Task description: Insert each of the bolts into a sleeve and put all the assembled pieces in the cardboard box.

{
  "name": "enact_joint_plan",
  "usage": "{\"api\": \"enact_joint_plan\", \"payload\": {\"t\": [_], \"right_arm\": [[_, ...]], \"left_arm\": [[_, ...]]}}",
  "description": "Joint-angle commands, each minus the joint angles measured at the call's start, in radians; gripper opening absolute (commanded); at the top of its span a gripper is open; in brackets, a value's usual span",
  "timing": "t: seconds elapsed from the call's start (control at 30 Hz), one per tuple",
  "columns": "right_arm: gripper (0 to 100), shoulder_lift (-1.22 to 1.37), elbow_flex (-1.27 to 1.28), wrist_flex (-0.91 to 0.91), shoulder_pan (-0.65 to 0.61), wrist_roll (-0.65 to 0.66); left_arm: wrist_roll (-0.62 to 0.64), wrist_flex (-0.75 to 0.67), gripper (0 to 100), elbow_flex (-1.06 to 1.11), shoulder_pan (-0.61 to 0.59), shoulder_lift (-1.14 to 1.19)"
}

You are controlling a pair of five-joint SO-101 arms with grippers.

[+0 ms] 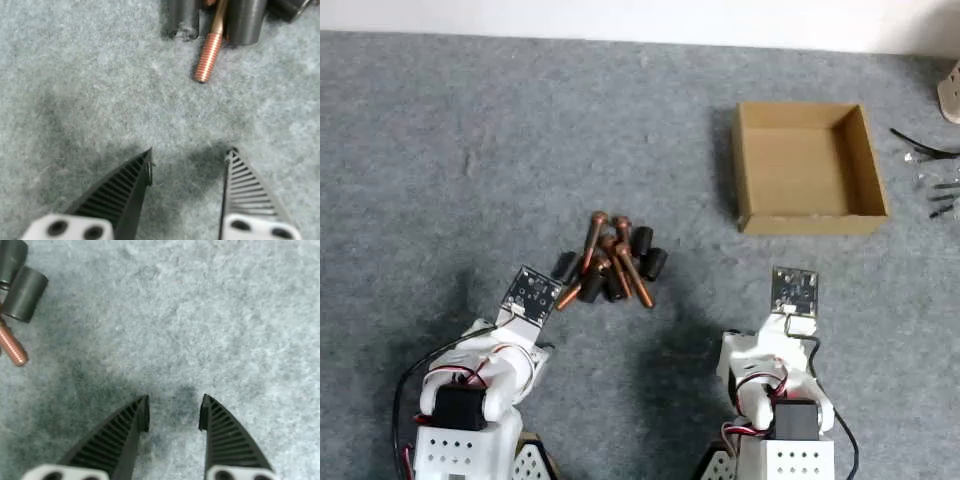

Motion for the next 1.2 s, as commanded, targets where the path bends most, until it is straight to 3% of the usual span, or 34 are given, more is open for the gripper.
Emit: {"api": "enact_joint_plan", "payload": {"t": [0.0, 0.27, 0.53, 0.77, 0.93, 1.17], "right_arm": [[15.5, -0.01, 0.131, 0.007, 0.002, -0.006], [15.5, -0.01, 0.131, 0.007, 0.002, -0.006], [15.5, -0.01, 0.131, 0.007, 0.002, -0.006], [15.5, -0.01, 0.131, 0.007, 0.002, -0.006], [15.5, -0.01, 0.131, 0.007, 0.002, -0.006], [15.5, -0.01, 0.131, 0.007, 0.002, -0.006]], "left_arm": [[-0.008, 0.009, 22, 0.019, -0.001, -0.01], [-0.006, -0.008, 22, 0.004, 0.067, -0.01], [-0.003, -0.338, 22, 0.021, 0.053, -0.005], [-0.002, -0.371, 22, -0.036, 0.047, -0.008], [-0.005, -0.195, 22, -0.292, 0.059, -0.004], [-0.008, -0.241, 22, -0.309, 0.102, 0.001]]}}
